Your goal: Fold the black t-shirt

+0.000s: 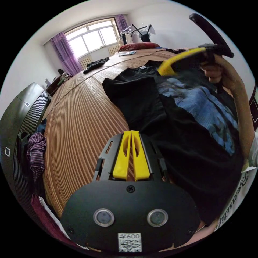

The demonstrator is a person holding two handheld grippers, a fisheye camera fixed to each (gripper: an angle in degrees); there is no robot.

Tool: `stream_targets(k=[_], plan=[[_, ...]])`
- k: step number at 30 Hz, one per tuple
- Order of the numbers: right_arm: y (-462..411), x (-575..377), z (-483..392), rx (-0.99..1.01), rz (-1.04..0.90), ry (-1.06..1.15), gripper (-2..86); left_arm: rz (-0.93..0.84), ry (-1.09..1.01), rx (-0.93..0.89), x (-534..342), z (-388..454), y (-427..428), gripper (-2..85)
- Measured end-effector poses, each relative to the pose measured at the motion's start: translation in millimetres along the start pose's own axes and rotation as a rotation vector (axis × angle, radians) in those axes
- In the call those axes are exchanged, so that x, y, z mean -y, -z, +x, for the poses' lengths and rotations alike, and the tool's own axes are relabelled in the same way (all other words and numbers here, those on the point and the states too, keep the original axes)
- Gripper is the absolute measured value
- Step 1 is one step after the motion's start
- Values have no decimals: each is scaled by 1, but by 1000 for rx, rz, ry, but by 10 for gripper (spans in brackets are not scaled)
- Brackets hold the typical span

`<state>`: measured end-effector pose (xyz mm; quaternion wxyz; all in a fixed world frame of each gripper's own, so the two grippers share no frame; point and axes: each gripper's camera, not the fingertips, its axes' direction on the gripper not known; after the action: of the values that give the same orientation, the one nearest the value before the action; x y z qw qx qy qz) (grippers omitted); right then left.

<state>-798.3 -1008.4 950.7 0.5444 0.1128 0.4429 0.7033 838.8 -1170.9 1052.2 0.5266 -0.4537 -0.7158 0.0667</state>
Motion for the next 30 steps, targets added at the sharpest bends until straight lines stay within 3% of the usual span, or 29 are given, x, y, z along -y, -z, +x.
stream_targets(k=[2,4,8,14,23,30], plan=[[-1,49,26,110,189,-173,99,3,-7,10,-8,-1,-3,3],[-30,97,49,146,187,-226,109,1,-28,37,-14,3,-6,3],[-131,183,90,147,-235,-219,110,-1,-72,91,-26,10,-14,3],[-139,218,90,207,-245,-157,-2,-2,-90,114,-43,9,-24,4],[-134,231,105,470,-93,-264,-9,-1,-98,126,-67,5,-38,4],[-170,237,93,404,-145,-275,-9,-2,-141,152,-84,12,-47,4]])
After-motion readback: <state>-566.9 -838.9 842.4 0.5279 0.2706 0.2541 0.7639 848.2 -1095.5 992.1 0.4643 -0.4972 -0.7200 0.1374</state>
